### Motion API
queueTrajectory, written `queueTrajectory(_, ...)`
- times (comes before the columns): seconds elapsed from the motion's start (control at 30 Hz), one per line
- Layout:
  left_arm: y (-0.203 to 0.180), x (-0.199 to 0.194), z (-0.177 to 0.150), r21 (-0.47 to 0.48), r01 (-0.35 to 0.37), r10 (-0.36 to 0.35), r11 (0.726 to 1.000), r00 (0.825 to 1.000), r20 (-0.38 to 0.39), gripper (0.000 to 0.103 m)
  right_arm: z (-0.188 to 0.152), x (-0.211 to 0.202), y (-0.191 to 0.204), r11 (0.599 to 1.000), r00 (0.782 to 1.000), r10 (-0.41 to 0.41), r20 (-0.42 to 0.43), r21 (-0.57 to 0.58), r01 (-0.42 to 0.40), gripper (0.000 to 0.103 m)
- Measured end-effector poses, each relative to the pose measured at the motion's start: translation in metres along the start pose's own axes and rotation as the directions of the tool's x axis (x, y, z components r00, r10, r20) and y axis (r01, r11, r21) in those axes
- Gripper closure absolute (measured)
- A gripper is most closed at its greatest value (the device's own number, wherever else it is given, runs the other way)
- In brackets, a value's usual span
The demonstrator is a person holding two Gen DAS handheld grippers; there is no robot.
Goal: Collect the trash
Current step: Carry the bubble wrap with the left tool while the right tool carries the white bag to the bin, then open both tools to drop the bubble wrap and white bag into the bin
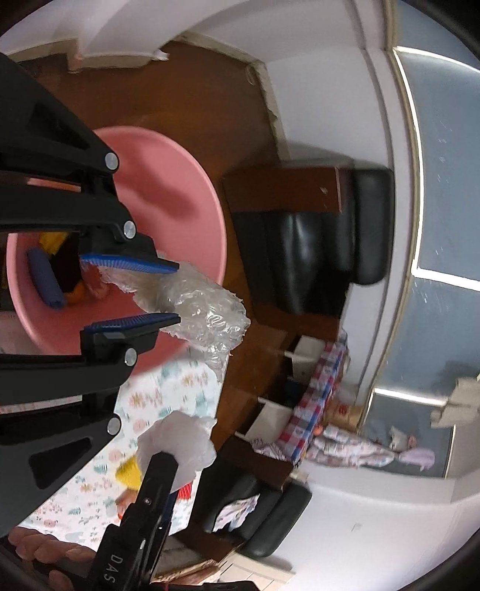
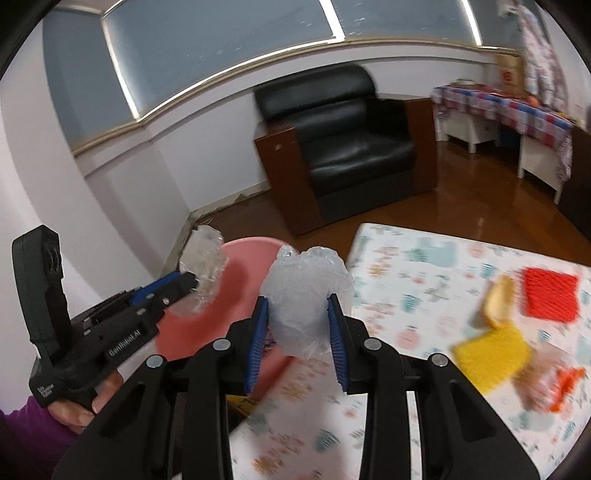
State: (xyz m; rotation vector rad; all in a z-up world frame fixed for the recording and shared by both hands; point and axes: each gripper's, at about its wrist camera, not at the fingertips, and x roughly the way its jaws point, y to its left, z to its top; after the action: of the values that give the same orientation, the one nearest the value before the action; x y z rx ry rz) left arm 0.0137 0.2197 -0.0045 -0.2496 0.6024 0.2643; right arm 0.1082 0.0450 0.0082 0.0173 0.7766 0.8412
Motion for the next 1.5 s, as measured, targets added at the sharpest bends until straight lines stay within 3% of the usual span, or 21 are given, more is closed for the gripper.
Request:
queueTrajectory(0.3,0.041,0.014,-0.013,-0.079,-0.048,0.043,0.996,0.997,-0.062,0.082,0.001,0.054,0.039,0.994,0.990,0.104,-0.092,-0.032,-0.108,0.070)
queueTrajectory(0.57,0.059,0.020,-0.023,-0.138,-0.063,0.050,0.988,0.994,-0.097,0.080,-0.011,0.071,0.047,0.991,0.982,0.127,-0.139,-0.018,-0.131,0.070)
queueTrajectory(0.67,0.063,0.021,-0.025,-0.157,-0.063,0.046,0.986,0.993,-0.108,0.072,-0.014,0.073,0.047,0.992,0.980,0.125,-0.154,-0.013,-0.128,0.069)
queueTrajectory(0.77,0.059,0.017,-0.029,-0.161,-0.066,0.050,0.985,0.993,-0.105,0.070,-0.015,0.076,0.047,0.992,0.979,0.122,-0.163,-0.012,-0.126,0.067)
queueTrajectory(1.03,0.058,0.010,-0.028,-0.163,-0.074,0.059,0.984,0.994,-0.097,0.069,-0.016,0.071,0.048,0.990,0.976,0.142,-0.163,-0.003,-0.144,0.058)
queueTrajectory(1.5,0.042,-0.010,-0.024,-0.135,-0.056,0.047,0.989,0.996,-0.072,0.069,-0.019,0.035,0.044,0.994,0.992,0.094,-0.084,-0.047,-0.098,0.058)
